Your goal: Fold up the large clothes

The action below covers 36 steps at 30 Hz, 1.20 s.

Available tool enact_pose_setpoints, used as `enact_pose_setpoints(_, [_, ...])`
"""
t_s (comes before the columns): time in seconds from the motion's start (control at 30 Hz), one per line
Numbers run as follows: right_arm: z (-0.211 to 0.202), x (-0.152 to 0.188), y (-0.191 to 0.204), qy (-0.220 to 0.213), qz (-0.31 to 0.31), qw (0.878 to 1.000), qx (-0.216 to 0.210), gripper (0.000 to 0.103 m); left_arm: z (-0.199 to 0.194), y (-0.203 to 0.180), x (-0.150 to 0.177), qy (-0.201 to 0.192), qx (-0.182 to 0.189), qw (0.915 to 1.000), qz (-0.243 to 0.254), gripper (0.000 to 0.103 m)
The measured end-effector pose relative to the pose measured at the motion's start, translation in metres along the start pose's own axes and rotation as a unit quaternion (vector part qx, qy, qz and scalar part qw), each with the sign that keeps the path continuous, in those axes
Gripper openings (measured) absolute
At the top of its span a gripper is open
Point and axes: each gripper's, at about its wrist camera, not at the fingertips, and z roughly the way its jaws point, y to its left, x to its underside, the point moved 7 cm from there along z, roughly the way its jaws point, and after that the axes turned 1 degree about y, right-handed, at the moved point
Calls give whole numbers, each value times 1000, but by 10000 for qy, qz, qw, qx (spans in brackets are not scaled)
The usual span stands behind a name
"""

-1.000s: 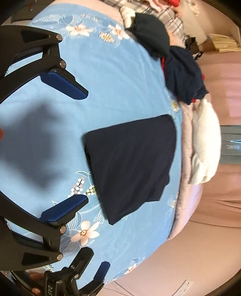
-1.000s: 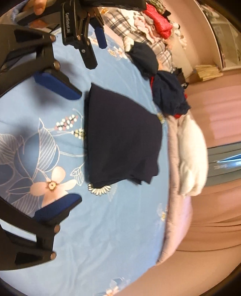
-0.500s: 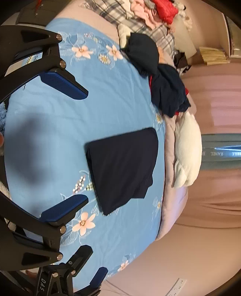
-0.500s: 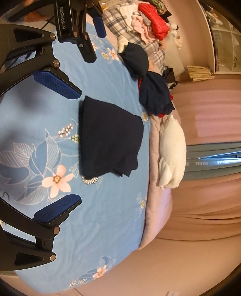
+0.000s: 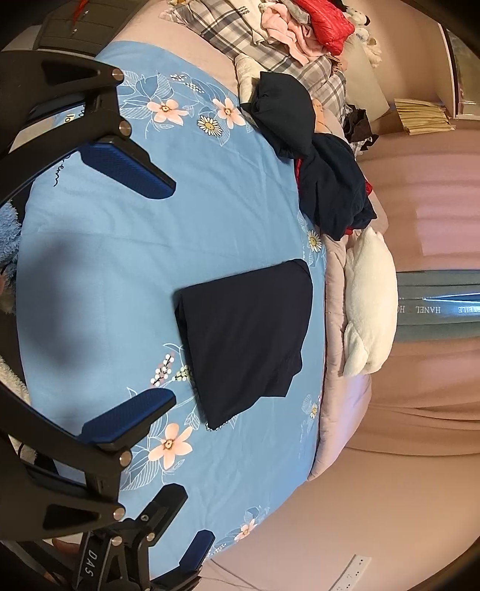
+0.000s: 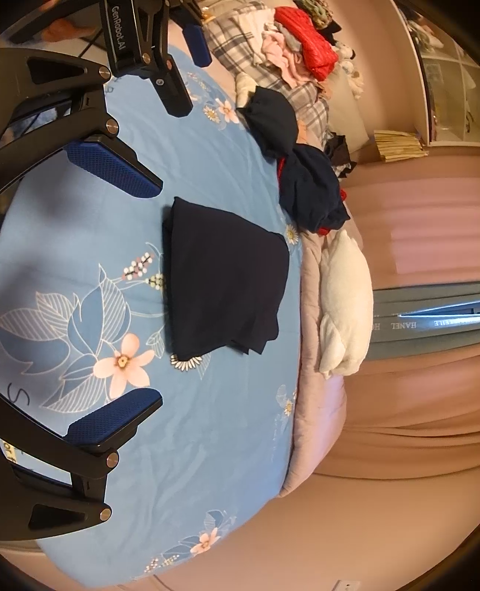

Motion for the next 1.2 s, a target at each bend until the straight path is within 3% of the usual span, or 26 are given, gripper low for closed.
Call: enact_pose_setpoints(1.2, [-3,-4,2,-8,-72,10000,-10,102,-8,-1,-4,-133,-3,9999,102,103])
